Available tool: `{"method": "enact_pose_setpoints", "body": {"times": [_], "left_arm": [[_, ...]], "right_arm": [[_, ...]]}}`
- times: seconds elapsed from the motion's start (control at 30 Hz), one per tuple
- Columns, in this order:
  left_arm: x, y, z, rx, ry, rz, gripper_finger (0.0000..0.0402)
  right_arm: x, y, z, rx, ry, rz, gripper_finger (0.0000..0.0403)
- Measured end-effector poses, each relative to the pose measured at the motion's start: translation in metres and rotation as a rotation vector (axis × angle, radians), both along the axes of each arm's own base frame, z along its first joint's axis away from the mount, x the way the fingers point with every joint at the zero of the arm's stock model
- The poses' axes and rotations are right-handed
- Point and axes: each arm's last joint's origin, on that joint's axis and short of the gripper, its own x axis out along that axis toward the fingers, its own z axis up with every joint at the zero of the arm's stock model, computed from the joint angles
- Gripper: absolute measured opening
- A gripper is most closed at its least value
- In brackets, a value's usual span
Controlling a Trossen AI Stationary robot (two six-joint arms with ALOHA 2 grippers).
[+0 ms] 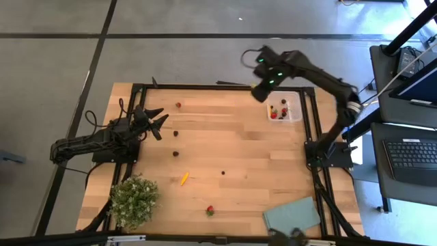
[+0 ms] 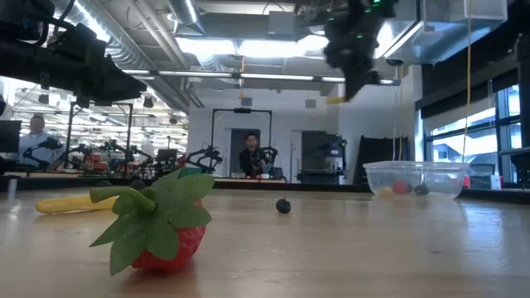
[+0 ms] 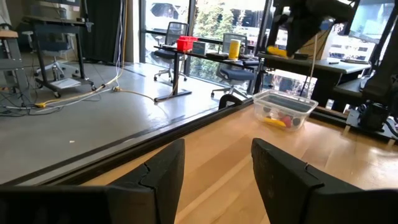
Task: Pick and placing Produce into tupperware
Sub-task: Put the yellow corn into the transparent bin
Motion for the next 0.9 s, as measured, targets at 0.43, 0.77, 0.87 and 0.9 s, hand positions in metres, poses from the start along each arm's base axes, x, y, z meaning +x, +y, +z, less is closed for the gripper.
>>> {"method": "enact_pose_setpoints", "body": {"times": [0.43,0.77,0.87,0.9], "left_arm": [[0.000,0.000,0.000,0.001,0.001,0.000,0.0179],[0.000,0.000,0.000,0.001,0.001,0.000,0.0179],[0.000,0.000,0.000,0.001,0.001,0.000,0.0179],[0.000,0.000,0.000,0.001,0.000,0.000,0.0179]], "right_arm": [[-0.073,-0.008,-0.077,0.052,0.037,-0.343,0.0002],[-0.106,0.001,-0.148,0.164,0.153,-0.428,0.0011],[-0.110,0.005,-0.156,0.186,0.179,-0.423,0.0024],[-0.111,0.006,-0.158,0.189,0.183,-0.422,0.0028]]}}
